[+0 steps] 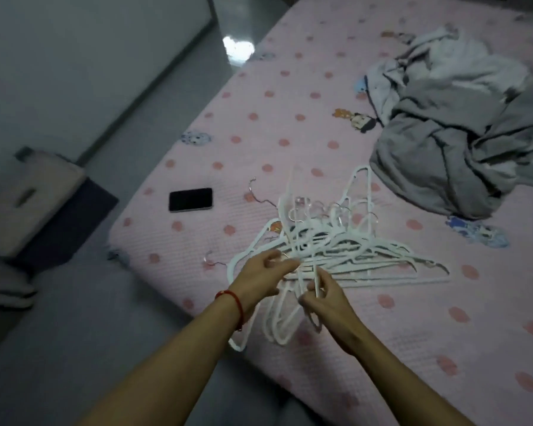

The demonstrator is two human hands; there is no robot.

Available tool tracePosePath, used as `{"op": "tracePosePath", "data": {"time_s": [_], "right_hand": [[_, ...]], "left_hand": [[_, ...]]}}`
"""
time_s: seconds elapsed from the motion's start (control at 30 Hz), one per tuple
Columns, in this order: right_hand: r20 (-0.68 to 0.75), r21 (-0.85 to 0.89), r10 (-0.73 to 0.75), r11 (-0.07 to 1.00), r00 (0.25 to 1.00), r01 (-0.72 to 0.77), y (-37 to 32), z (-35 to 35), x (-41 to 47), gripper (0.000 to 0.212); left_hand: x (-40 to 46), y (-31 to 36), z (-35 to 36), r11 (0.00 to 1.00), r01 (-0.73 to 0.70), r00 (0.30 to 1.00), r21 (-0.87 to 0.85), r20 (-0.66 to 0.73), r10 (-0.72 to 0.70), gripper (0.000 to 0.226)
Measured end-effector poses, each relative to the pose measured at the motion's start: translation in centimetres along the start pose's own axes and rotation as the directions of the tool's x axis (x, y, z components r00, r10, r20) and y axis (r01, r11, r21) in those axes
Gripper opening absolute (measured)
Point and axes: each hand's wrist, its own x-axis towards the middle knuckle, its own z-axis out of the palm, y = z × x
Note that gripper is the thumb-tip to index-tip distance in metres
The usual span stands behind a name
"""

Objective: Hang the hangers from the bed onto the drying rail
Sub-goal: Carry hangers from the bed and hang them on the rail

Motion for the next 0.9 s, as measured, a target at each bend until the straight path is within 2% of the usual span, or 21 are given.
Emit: {"op": "tracePosePath", "data": {"time_s": [0.1,0.2,0.27,0.33,0.4,0.5,0.6,0.63,0.7,0.77,0.9], "right_hand": [[0.311,-0.004,-0.045,0.999,0.949,0.049,-4.0,4.4,-1.0,0.055],[0.599,-0.003,-0.036,0.999,0.8,0.047,-7.2,11.1,-2.2,0.053],[0.733,-0.069,0.011,0.996,0.68,0.058,-8.6,16.0,-3.6,0.054],[0.824,-0.17,0.06,0.975,0.563,0.144,-9.3,20.9,-4.9,0.053],[0.871,-0.289,0.145,0.924,0.469,0.25,-9.9,25.7,-6.6,0.061],[0.902,-0.401,0.233,0.762,0.363,0.508,-10.8,33.3,-10.1,0.075],[0.95,-0.296,0.088,0.547,0.298,0.783,-11.2,42.0,-14.8,0.061],[0.965,-0.24,0.03,0.498,0.26,0.833,-11.2,45.1,-16.9,0.053],[0.984,-0.132,-0.046,0.464,0.172,0.876,-10.8,50.8,-21.8,0.039],[0.995,-0.07,-0.038,0.441,0.097,0.895,-9.1,55.6,-26.7,0.03],[0.972,-0.125,0.233,0.376,0.036,0.918,-2.2,62.2,-35.4,0.054]], "left_hand": [[-2.7,-0.8,-4.3,0.97,0.011,0.996,-0.244,-0.083,-0.033,0.097],[-6.8,-3.4,-10.5,0.874,-0.074,0.973,-0.481,-0.227,-0.042,0.112],[-10.1,-6.0,-14.5,0.783,-0.174,0.946,-0.596,-0.322,-0.035,0.105],[-14.3,-8.6,-17.8,0.704,-0.29,0.905,-0.648,-0.426,-0.019,0.068],[-18.8,-11.4,-20.5,0.66,-0.378,0.846,-0.649,-0.531,-0.038,0.044],[-26.2,-16.8,-24.3,0.603,-0.488,0.718,-0.631,-0.683,-0.134,0.054],[-33.5,-23.5,-27.1,0.562,-0.553,0.598,-0.615,-0.763,-0.247,0.08],[-35.9,-25.7,-27.7,0.549,-0.569,0.562,-0.612,-0.777,-0.284,0.08],[-40.2,-30.0,-28.7,0.508,-0.608,0.503,-0.61,-0.791,-0.349,0.073],[-44.4,-33.9,-29.2,0.459,-0.655,0.448,-0.6,-0.798,-0.404,0.06],[-52.9,-41.7,-30.2,0.365,-0.753,0.317,-0.547,-0.788,-0.527,0.042]]}}
